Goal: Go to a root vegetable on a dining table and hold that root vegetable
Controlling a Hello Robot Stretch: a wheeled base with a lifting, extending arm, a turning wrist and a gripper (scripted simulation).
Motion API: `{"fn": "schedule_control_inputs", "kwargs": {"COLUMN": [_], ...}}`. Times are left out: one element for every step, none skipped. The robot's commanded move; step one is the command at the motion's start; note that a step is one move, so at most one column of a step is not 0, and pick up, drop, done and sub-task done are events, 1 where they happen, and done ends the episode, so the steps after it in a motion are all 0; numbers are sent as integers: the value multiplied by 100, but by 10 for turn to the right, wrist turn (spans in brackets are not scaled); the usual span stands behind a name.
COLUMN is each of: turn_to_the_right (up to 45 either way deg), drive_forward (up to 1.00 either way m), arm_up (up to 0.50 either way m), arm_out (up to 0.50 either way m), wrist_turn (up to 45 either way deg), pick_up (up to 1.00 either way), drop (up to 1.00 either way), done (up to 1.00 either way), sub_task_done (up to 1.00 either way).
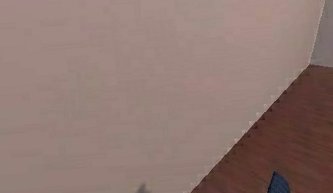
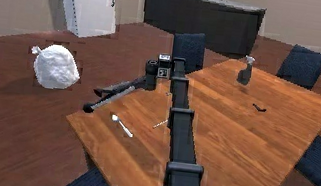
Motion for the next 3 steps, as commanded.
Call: {"fn": "schedule_control_inputs", "kwargs": {"turn_to_the_right": [0,0,0], "drive_forward": [0,0,0], "arm_up": [0,0,0], "arm_out": [0,0,0], "wrist_turn": [450,450,450], "pick_up": [0,0,0], "drop": [0,0,0], "done": [0,0,0], "sub_task_done": [0,0,0]}}
